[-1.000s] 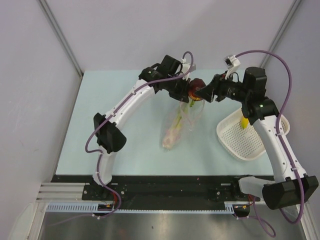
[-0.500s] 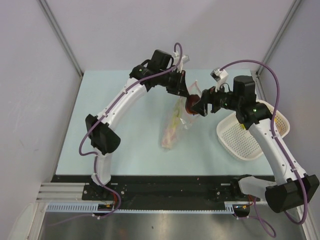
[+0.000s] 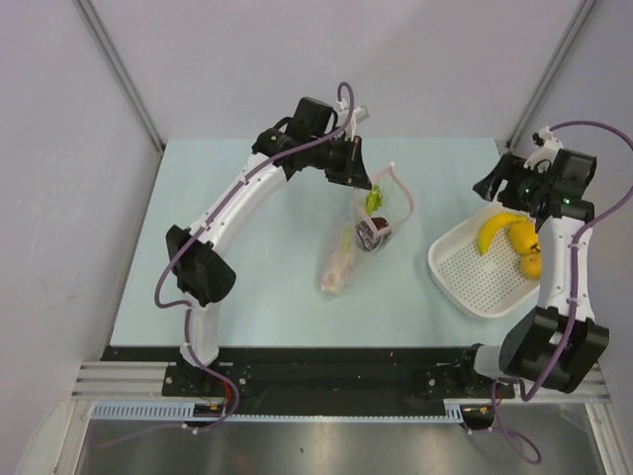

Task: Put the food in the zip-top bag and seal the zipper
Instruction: Place the fake fruit in the zipper food storage bag, then pick up the fake fruit from the bin.

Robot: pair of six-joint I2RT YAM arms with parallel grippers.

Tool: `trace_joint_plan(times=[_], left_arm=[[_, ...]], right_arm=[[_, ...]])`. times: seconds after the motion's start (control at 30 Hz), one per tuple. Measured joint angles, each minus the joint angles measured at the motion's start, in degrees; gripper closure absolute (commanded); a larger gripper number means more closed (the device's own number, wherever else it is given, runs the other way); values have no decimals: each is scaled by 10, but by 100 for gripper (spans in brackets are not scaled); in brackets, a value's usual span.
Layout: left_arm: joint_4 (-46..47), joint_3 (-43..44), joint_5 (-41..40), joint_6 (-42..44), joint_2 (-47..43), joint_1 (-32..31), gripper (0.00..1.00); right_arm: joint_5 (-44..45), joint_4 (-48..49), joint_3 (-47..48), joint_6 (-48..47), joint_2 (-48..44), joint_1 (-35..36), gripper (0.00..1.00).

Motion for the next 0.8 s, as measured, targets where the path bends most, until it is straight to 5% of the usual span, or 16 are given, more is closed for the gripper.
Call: trace_joint_plan(times=[0.43,0.8], left_arm=[[1,-12,-7,0,-4,13,93],[1,-19,-14,0,-4,30,93]], right_arm=[[206,-20,-18,-13,163,-30,42],[239,7,-24,-10,278,-22,42]])
